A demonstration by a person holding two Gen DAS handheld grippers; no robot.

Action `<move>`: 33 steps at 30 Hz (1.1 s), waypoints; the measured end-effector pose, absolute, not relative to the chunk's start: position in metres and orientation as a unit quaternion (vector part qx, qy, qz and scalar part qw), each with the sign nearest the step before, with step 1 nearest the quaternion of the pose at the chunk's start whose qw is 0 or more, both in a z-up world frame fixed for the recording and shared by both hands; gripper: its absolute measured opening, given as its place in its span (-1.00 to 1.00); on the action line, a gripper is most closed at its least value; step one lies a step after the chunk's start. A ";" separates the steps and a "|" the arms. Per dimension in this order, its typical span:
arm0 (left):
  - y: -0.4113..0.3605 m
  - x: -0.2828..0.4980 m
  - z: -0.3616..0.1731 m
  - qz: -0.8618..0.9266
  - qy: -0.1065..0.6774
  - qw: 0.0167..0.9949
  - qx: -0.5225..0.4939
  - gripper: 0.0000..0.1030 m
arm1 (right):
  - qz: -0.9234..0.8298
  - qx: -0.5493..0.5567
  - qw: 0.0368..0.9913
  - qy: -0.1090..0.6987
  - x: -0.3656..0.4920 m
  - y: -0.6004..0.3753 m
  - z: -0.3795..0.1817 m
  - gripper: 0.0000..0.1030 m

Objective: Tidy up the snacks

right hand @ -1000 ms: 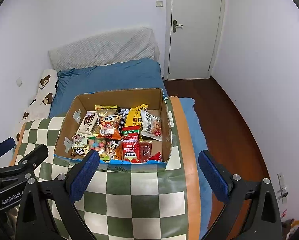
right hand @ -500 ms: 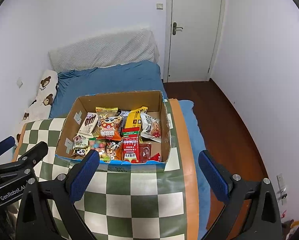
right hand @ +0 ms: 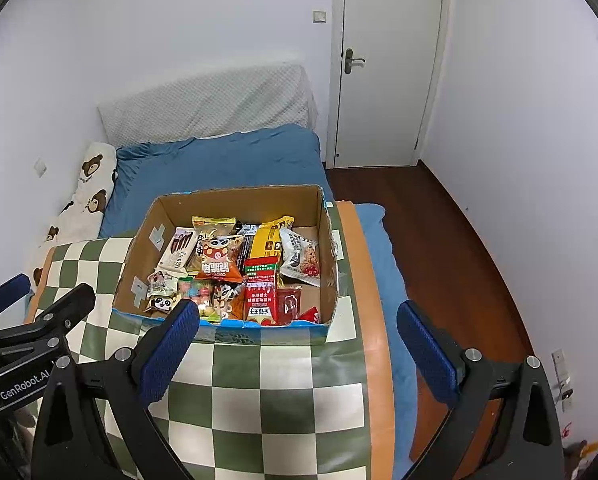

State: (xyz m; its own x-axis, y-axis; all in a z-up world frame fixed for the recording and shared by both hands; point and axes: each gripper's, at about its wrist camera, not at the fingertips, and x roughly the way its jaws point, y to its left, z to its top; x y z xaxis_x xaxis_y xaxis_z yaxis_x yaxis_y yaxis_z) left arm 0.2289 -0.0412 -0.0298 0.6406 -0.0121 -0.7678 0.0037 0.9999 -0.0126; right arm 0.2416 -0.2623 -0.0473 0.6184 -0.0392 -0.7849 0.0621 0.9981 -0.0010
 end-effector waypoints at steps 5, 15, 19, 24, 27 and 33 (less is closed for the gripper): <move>-0.041 0.228 -0.029 -0.003 0.422 0.906 -0.005 1.00 | -0.027 0.015 0.900 0.436 0.241 -0.263 -0.045 0.96; -0.042 0.225 -0.026 -0.002 0.422 0.907 -0.006 1.00 | -0.028 0.015 0.900 0.435 0.237 -0.265 -0.041 0.96; -0.043 0.224 -0.025 -0.001 0.422 0.906 -0.007 1.00 | -0.028 0.015 0.900 0.435 0.236 -0.266 -0.039 0.96; -0.044 0.224 -0.025 0.000 0.423 0.906 -0.008 1.00 | -0.029 0.014 0.900 0.434 0.234 -0.266 -0.040 0.96; -0.043 0.224 -0.026 0.000 0.423 0.906 -0.008 1.00 | -0.028 0.015 0.900 0.434 0.233 -0.266 -0.039 0.96; -0.043 0.223 -0.027 0.000 0.424 0.906 -0.009 1.00 | -0.029 0.015 0.900 0.435 0.232 -0.266 -0.040 0.96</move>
State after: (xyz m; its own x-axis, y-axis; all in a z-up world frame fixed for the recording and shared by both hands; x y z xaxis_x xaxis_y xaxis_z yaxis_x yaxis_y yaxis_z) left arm 0.2233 -0.0432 -0.0267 0.6412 -0.0071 -0.7674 -0.0080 0.9998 -0.0159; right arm 0.2324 -0.2661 -0.0398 0.6192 -0.0392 -0.7842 0.0646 0.9979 0.0012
